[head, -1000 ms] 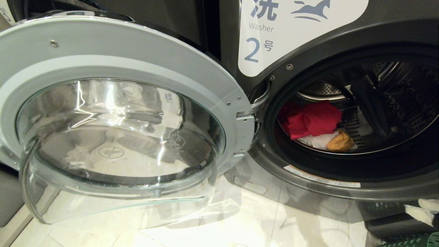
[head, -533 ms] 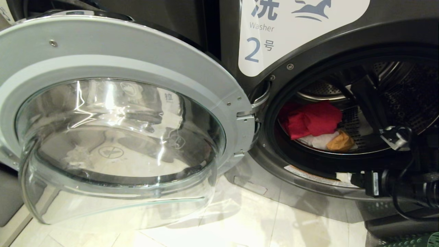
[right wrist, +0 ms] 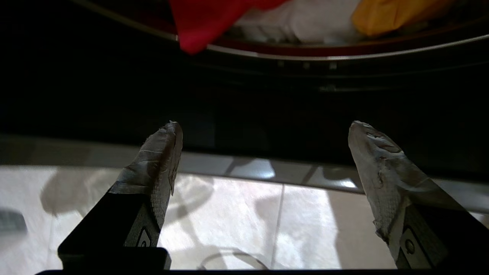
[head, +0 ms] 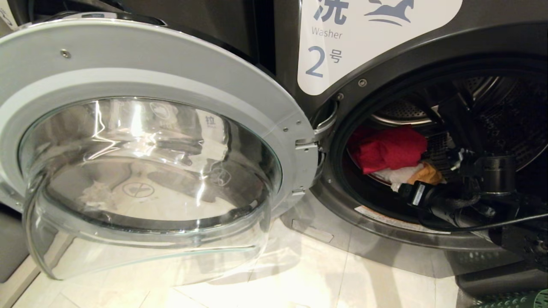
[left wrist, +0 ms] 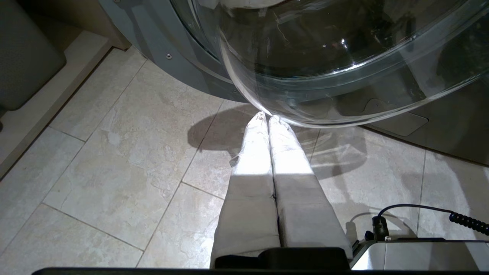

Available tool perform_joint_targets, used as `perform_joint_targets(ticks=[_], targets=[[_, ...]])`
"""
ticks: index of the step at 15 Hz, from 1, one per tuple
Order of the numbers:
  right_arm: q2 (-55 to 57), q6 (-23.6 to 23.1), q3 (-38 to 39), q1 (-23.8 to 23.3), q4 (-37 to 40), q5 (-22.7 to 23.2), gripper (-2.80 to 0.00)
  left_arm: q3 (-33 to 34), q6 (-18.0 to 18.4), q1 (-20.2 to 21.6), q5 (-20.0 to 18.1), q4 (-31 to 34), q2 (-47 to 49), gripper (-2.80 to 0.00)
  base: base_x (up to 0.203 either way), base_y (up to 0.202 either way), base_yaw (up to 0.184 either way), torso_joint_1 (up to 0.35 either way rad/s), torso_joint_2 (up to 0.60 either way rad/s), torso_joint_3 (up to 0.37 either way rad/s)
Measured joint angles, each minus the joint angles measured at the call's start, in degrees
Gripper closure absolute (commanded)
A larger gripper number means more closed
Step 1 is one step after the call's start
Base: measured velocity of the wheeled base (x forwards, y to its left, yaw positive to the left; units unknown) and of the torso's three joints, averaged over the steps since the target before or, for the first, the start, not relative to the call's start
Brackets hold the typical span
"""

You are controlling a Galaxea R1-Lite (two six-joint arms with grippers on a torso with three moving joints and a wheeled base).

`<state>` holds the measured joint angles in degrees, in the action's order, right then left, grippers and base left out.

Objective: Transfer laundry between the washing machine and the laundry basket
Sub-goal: Pick a cloth and place it into the basket

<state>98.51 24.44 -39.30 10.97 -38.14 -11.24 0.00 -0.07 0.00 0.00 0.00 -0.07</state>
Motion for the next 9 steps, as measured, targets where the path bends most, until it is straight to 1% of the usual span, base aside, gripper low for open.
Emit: perform_joint_targets(ticks=[3, 6, 9], targets=[[4.5, 7.8, -7.3, 0.2, 2.4, -2.2, -2.80, 0.0, 0.0, 0.0, 0.0, 0.0, 0.0, 0.00, 0.000, 0.000, 0.000, 0.000, 0.00, 0.000], [8.4, 15.6, -14.1, 0.2, 8.8, -3.1, -2.80, 0.0, 0.0, 0.0, 0.0, 0.0, 0.0, 0.00, 0.000, 0.000, 0.000, 0.000, 0.00, 0.000], [12.0, 19.9, -20.9, 0.3, 13.1, -4.4, -2.80, 0.0, 0.0, 0.0, 0.0, 0.0, 0.0, 0.00, 0.000, 0.000, 0.000, 0.000, 0.00, 0.000]])
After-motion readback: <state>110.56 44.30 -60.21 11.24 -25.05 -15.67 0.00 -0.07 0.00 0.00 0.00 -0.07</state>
